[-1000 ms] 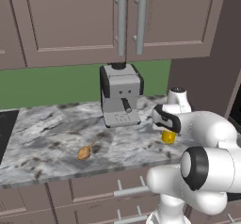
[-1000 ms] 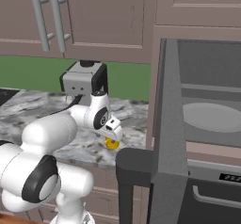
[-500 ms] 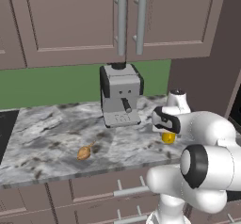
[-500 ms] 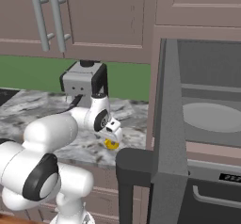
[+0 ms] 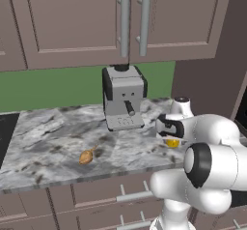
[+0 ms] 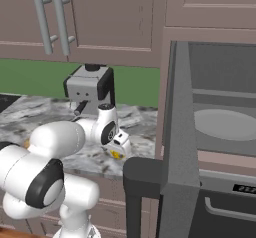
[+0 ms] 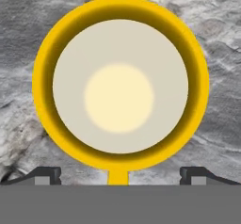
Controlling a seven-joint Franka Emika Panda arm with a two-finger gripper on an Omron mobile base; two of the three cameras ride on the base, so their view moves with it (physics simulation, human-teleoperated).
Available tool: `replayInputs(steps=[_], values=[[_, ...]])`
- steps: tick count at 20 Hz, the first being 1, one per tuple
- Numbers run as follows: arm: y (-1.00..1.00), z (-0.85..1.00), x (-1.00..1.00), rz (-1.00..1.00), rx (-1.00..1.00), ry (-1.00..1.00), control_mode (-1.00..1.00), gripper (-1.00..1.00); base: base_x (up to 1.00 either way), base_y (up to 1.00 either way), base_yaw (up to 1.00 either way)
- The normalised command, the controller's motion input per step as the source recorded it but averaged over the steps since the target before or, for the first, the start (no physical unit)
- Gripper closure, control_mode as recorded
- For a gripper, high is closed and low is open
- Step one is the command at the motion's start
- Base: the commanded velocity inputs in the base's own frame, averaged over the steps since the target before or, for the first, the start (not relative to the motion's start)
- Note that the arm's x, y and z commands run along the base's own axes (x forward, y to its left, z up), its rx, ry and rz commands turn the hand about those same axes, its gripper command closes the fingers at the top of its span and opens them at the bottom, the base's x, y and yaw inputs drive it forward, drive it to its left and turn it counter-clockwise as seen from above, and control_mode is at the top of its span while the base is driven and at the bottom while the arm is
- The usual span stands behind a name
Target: Pick the mug from the counter and place it inside the microwave. Then close the microwave.
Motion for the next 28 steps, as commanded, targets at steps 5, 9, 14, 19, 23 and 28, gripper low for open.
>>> replayInputs(steps=[5,9,14,19,23,28], values=[[-0.01,-0.13,0.0,0.0,0.0,0.0,-1.0,-1.0,0.0,0.0,0.0],[0.0,0.0,0.0,0.0,0.0,0.0,-1.0,-1.0,0.0,0.0,0.0],[0.0,0.0,0.0,0.0,0.0,0.0,-1.0,-1.0,0.0,0.0,0.0],[0.0,0.0,0.0,0.0,0.0,0.0,-1.0,1.0,0.0,0.0,0.0],[0.0,0.0,0.0,0.0,0.0,0.0,-1.0,1.0,0.0,0.0,0.0],[0.0,0.0,0.0,0.0,0.0,0.0,-1.0,1.0,0.0,0.0,0.0]])
